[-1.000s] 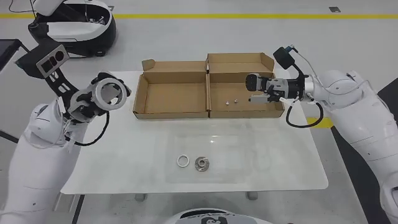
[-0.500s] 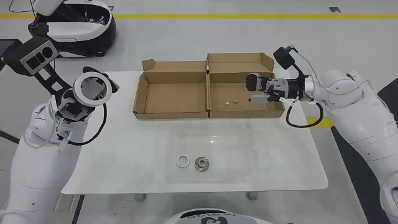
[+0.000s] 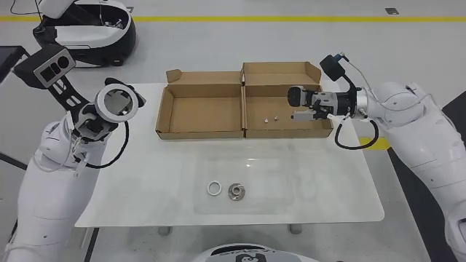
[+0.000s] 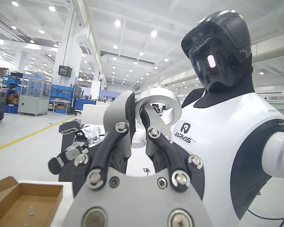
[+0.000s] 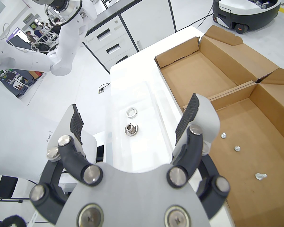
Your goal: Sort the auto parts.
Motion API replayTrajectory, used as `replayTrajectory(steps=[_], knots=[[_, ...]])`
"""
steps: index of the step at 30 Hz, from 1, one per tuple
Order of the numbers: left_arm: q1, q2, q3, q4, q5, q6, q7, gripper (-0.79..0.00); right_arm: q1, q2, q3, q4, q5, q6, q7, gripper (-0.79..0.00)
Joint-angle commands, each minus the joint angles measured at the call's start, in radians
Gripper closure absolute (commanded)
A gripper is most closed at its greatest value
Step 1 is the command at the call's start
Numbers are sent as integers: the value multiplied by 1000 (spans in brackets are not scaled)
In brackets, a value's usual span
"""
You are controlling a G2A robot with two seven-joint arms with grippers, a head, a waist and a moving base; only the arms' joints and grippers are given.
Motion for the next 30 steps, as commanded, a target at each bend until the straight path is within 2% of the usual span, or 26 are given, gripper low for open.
replayTrajectory(steps=[1,14,30], knots=[[1,-5,-2,-3,-18,0,0,0,0,0,0,0,0,0,0,-785],[8,-39,-24,-6,-97,0,0,0,0,0,0,0,0,0,0,-785],[8,-39,-24,-6,-97,0,0,0,0,0,0,0,0,0,0,-785]])
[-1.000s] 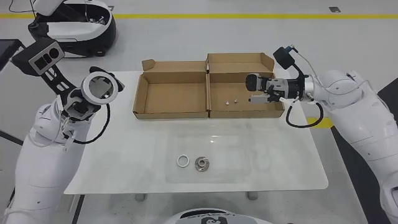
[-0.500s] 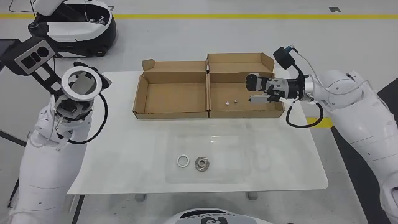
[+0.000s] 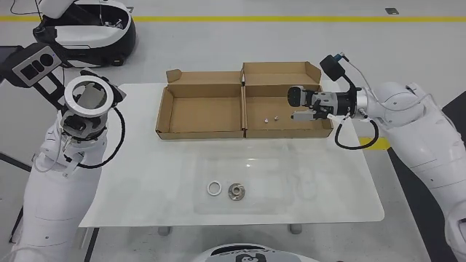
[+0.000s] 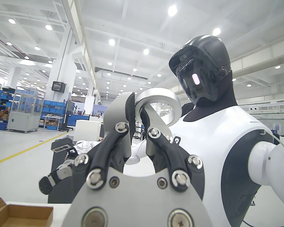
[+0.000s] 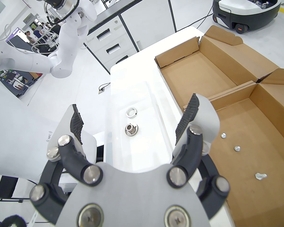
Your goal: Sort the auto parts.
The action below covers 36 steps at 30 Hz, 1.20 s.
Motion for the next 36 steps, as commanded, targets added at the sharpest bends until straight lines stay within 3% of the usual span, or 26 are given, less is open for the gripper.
replayTrajectory(steps=[1,9,14,20,30,36], knots=[[0,0,0,0,2,0,0,0,0,0,0,0,0,0,0,-785],[1,0,0,-1,3,5,5,0,0,0,0,0,0,0,0,-785],[-2,-6,7,14,199,67,32,0,0,0,0,0,0,0,0,-785],[-19,-25,46,40,407,124,175,0,0,0,0,0,0,0,0,-785],[-180,-55,150,151,873,277,311,0,0,0,0,0,0,0,0,-785],[-268,-68,251,238,1137,347,285,0,0,0,0,0,0,0,0,-785]])
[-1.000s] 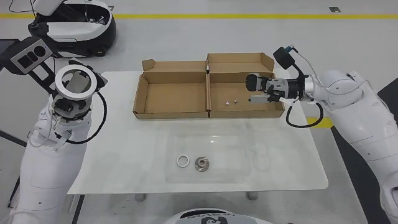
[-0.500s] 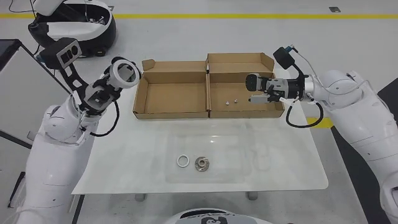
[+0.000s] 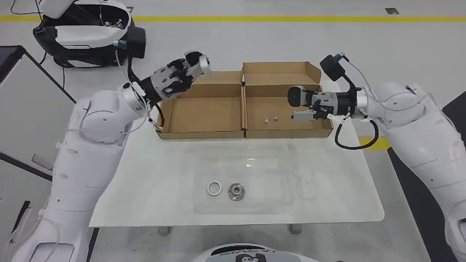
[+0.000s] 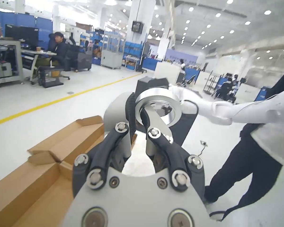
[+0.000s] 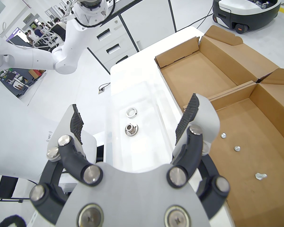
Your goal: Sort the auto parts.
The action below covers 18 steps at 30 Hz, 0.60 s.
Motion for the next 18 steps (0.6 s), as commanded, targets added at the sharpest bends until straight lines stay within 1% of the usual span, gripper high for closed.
replayTrajectory(steps=[1,5,9,13,18], knots=[[-22,-3,31,22,112,28,-18,0,0,0,0,0,0,0,0,-785],[-56,-12,97,78,228,73,-21,0,0,0,0,0,0,0,0,-785],[-96,-25,159,156,282,107,-20,0,0,0,0,0,0,0,0,-785],[-155,-40,228,238,348,154,-52,0,0,0,0,0,0,0,0,-785],[-242,-71,329,340,385,214,-86,0,0,0,0,0,0,0,0,-785]])
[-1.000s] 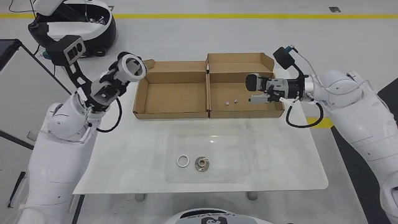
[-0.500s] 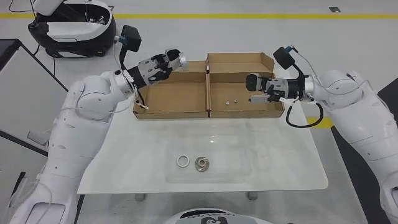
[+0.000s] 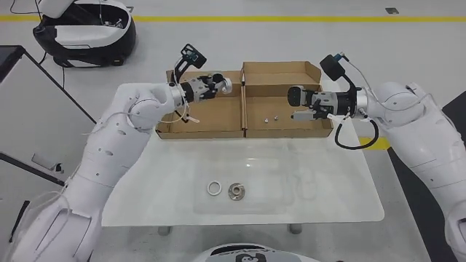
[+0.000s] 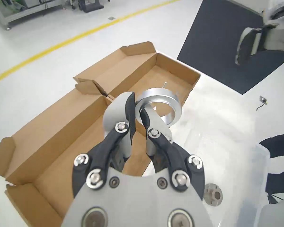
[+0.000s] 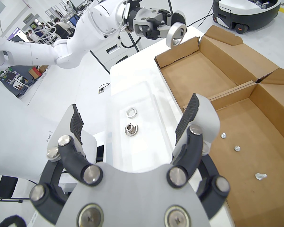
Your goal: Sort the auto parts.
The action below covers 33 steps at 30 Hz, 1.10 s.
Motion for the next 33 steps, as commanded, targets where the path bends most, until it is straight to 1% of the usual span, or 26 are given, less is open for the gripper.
replayTrajectory(steps=[1,8,17,24,33], knots=[[-35,-13,43,46,10,21,-20,0,0,0,0,0,0,0,0,-785],[-142,-71,185,214,56,127,-75,0,0,0,0,0,0,0,0,-785],[-247,-154,340,427,164,230,-112,0,0,0,0,0,0,0,0,-785],[-299,-218,422,569,207,231,-116,0,0,0,0,0,0,0,0,-785],[-325,-286,482,692,224,194,-119,0,0,0,0,0,0,0,0,-785]])
